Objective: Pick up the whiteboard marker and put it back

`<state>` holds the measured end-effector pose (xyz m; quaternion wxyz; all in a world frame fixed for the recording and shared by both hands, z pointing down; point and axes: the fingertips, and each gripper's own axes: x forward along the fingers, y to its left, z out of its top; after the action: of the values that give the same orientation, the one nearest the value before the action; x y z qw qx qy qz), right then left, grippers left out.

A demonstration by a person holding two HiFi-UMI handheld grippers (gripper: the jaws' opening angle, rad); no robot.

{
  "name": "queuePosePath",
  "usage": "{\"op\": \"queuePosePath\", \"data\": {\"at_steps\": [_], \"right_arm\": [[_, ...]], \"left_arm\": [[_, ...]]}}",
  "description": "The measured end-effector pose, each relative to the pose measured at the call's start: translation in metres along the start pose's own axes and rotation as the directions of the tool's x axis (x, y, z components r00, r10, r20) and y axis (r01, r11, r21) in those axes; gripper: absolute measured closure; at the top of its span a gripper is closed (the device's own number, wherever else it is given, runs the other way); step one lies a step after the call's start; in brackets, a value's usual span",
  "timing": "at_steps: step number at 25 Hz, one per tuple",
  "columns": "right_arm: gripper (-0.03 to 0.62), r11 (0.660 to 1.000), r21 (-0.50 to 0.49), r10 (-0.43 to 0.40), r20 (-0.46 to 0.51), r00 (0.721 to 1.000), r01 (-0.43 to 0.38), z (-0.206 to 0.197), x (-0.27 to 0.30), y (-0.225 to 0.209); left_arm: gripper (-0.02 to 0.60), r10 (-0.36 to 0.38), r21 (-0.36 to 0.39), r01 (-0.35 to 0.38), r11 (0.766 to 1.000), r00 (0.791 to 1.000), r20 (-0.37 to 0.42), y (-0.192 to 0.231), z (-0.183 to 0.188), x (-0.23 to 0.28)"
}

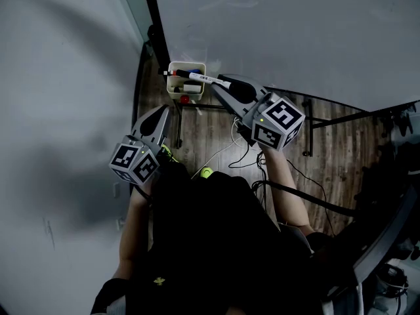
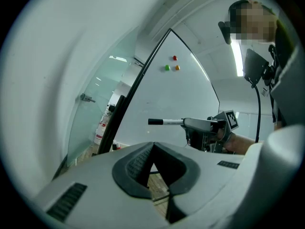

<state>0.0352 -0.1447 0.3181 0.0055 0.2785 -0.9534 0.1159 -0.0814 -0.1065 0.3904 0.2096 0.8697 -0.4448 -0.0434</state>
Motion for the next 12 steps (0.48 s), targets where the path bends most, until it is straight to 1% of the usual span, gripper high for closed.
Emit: {"op": "queuePosePath", "data": {"at_steps": [7, 12], "right_arm": [[0.523, 1.0, -0.024, 0.008, 0.006, 1.0, -0.008, 0.002, -0.002, 0.006], [0.523, 0.999, -0.044, 0.011, 0.0, 1.0, -0.011, 0.002, -0.001, 0.011]], "left_arm": [[0.549, -0.013, -0.019, 0.012, 1.0, 1.0, -0.014, -0.004, -0.007, -0.002], [0.549, -0.009, -0.019, 0.009, 1.0, 1.0, -0.014, -0.004, -0.007, -0.006]]}}
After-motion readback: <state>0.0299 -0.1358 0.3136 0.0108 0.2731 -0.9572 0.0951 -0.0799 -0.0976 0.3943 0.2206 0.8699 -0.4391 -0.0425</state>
